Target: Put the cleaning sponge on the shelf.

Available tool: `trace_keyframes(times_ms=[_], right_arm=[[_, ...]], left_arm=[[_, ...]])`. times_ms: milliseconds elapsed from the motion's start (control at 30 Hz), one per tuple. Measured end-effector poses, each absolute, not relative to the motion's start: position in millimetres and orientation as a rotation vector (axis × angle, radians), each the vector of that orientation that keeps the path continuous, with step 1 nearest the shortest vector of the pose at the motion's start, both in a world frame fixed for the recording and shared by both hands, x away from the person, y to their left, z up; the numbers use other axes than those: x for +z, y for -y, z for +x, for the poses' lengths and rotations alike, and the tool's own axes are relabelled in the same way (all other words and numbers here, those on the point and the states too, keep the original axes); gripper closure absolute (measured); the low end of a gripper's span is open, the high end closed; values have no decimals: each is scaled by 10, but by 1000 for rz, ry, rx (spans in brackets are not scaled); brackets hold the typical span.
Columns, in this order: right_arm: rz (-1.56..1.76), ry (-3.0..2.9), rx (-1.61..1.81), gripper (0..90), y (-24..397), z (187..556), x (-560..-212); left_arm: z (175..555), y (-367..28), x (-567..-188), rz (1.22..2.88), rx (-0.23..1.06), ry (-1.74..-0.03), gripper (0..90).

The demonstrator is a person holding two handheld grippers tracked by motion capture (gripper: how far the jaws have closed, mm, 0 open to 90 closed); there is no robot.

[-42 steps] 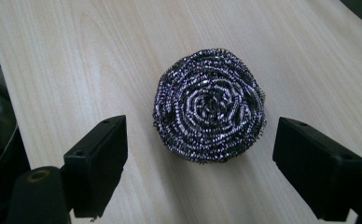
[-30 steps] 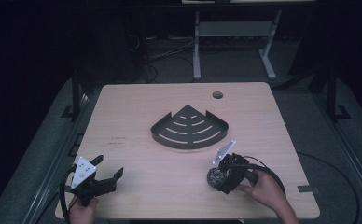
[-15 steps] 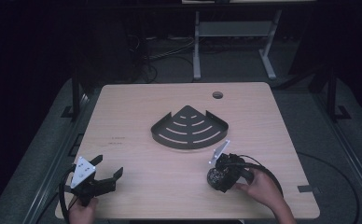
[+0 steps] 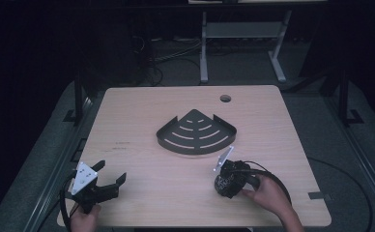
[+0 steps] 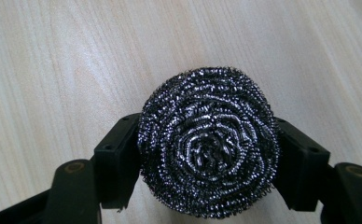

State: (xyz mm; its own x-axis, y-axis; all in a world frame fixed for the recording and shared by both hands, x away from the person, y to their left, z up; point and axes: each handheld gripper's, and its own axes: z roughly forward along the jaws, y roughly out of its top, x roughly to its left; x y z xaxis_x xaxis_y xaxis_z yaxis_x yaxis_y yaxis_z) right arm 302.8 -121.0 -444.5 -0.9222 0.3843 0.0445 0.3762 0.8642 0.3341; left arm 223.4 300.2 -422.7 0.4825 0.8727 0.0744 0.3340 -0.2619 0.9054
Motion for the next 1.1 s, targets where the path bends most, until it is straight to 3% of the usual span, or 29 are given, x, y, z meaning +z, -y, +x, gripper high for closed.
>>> trace_keyframes(times_ms=[1100], right_arm=[[633,-3008,597,331,1244,3173,-4205]], left_arm=[[2247,-2986,-4229,1825,740,-1011,137]])
